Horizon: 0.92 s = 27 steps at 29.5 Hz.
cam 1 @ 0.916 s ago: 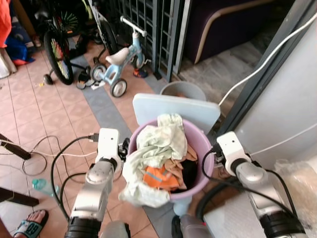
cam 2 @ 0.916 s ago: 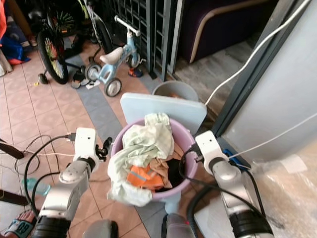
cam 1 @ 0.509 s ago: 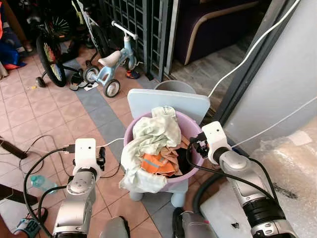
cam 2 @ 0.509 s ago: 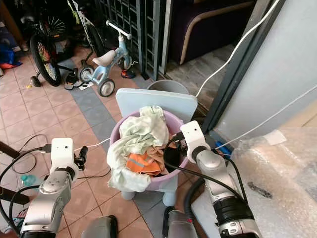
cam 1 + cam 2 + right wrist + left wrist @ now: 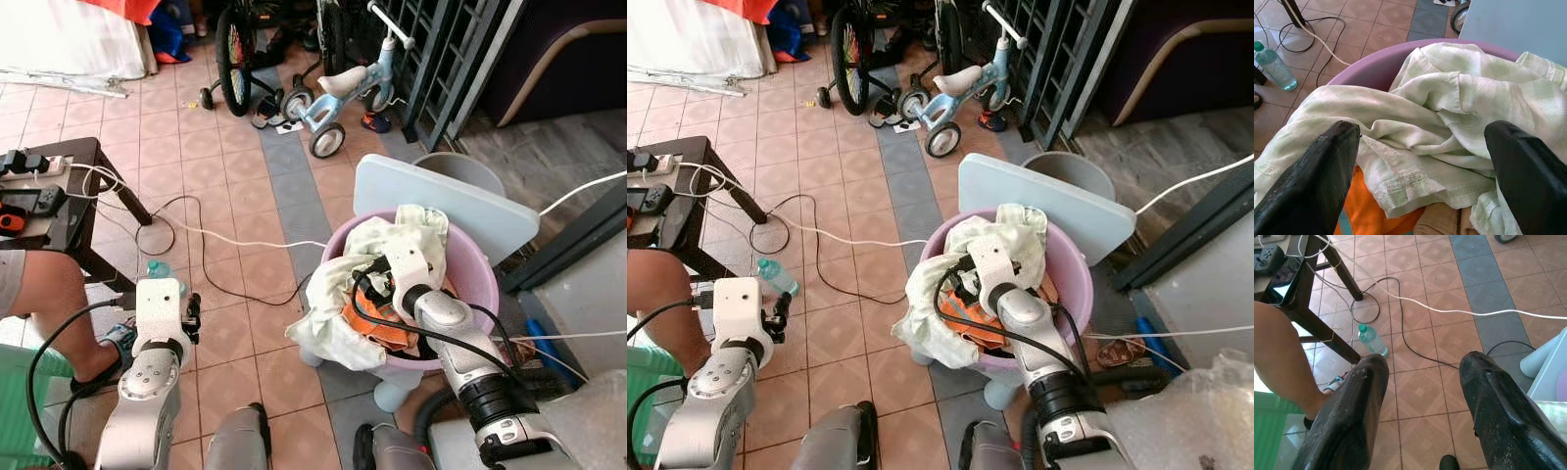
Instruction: Clothes washing
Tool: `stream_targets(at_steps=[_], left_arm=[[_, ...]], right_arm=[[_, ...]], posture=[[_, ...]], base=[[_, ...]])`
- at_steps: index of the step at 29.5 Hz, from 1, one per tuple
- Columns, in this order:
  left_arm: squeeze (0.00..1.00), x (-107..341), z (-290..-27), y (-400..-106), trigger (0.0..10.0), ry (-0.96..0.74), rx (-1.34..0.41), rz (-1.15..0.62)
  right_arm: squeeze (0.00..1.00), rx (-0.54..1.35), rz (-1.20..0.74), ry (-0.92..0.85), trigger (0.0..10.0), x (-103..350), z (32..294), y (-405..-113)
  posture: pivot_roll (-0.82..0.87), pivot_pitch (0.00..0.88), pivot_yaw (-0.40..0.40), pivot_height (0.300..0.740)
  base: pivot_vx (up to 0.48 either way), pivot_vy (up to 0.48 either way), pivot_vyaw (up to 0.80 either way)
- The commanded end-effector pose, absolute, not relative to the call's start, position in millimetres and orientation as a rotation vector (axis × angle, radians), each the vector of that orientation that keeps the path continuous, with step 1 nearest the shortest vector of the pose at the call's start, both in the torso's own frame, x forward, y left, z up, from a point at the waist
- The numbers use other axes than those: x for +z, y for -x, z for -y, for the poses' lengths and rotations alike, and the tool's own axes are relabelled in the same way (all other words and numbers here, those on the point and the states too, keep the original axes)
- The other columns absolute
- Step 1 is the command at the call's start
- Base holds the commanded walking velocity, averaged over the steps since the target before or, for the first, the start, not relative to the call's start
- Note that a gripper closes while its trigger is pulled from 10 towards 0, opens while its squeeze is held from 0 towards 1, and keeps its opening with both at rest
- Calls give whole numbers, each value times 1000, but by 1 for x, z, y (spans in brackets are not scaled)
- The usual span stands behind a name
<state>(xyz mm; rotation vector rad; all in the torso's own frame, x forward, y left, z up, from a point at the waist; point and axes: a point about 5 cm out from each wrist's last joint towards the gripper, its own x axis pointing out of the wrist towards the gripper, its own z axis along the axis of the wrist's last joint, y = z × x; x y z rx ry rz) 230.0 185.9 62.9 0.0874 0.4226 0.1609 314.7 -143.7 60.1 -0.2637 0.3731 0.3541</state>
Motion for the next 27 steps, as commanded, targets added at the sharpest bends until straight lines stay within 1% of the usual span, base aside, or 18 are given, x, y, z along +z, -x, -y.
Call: stream_targets(at_steps=[1, 4, 5, 8, 11, 13, 17, 20, 24, 27], left_arm=[[0, 63, -187, -229, 10000, -98, 155, -434], [0, 63, -186, -229, 10000, -96, 155, -437], [0, 64, -185, -229, 10000, -98, 153, -437], [0, 65, -184, -228, 10000, -97, 154, -437], [0, 67, -183, -222, 10000, -92, 168, -442], [0, 68, -183, -217, 10000, -93, 171, -447], [0, 71, -184, -207, 10000, -90, 176, -457], [0, 78, -181, -201, 10000, -101, 157, -433], [0, 87, -173, -188, 10000, -90, 123, -399], [0, 93, -163, -176, 10000, -96, 86, -392]], right_arm=[[0, 336, -337, 286, 10000, 66, 145, -320], [0, 310, -319, 315, 10000, 69, 145, -325], [0, 255, -318, 336, 10000, 71, 146, -333], [0, 232, -313, 341, 10000, 73, 145, -337], [0, 153, -299, 334, 10000, 77, 136, -350], [0, 125, -305, 322, 10000, 76, 131, -353], [0, 52, -345, 304, 10000, 71, 128, -356], [0, 34, -336, 317, 10000, 72, 127, -357], [0, 43, -347, 339, 10000, 66, 124, -355], [0, 19, -348, 390, 10000, 62, 129, -352]], posture=[[82, 192, -2, 740], [88, 199, -4, 740], [100, 206, -9, 740], [109, 209, -12, 740], [145, 230, -18, 740], [168, 244, -22, 740], [196, 267, -26, 740], [212, 299, -32, 740], [207, 339, -49, 740], [201, 377, -61, 740]], base=[[0, 0, 0], [0, 0, 0], [0, 0, 0], [0, 0, 0], [0, 0, 0], [0, 0, 0], [0, 0, 0], [0, 0, 0], [0, 0, 0], [0, 0, 0]])
